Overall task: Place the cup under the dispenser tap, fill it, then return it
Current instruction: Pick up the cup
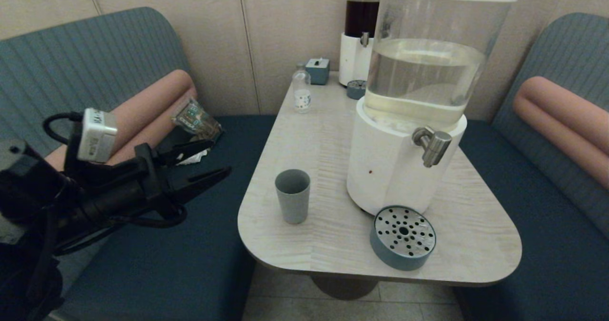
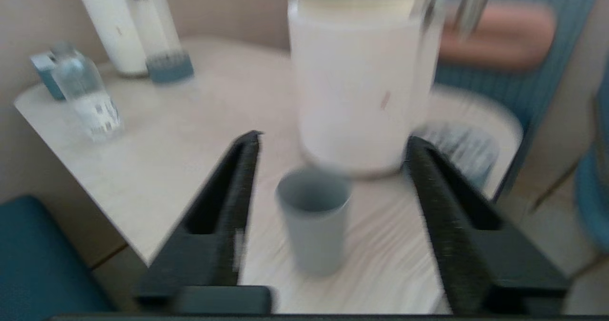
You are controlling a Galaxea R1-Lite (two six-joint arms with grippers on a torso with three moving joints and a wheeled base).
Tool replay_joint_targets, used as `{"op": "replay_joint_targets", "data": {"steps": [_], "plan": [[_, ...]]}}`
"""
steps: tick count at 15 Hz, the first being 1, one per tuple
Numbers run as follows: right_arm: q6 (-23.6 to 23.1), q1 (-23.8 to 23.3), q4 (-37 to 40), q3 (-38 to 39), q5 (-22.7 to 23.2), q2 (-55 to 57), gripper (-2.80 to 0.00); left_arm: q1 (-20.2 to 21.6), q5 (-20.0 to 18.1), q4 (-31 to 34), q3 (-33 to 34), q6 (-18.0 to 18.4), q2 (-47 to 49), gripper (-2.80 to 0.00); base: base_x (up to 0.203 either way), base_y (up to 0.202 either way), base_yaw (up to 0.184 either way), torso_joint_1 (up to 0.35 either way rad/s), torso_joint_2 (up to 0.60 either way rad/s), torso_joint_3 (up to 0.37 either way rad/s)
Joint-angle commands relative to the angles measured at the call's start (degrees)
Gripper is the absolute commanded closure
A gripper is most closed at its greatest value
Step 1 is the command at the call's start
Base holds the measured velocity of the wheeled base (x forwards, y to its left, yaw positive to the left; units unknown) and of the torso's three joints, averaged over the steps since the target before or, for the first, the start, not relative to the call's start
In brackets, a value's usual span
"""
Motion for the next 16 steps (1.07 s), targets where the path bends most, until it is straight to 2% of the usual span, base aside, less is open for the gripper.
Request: {"op": "replay_joint_targets", "data": {"steps": [1, 5, 12, 16], "plan": [[-0.03, 0.01, -0.05, 0.80, 0.02, 0.06, 0.00, 0.46, -2.70, -0.71, -3.02, 4.93, 10.02, -2.80, 0.000, 0.000, 0.000, 0.000, 0.00, 0.000], [-0.03, 0.01, -0.05, 0.85, 0.00, 0.06, 0.00, 0.53, -4.37, -0.79, -7.51, 6.53, 17.44, -2.80, 0.000, 0.000, 0.000, 0.000, 0.00, 0.000], [-0.03, 0.01, -0.05, 0.82, 0.03, 0.06, 0.00, 0.46, -10.19, -0.79, -8.14, 6.72, 25.64, -2.80, 0.000, 0.000, 0.000, 0.000, 0.00, 0.000], [-0.03, 0.01, -0.05, 0.79, -0.06, 0.06, 0.00, 0.16, -11.69, -0.79, -9.22, 7.03, 30.33, -2.80, 0.000, 0.000, 0.000, 0.000, 0.00, 0.000]]}}
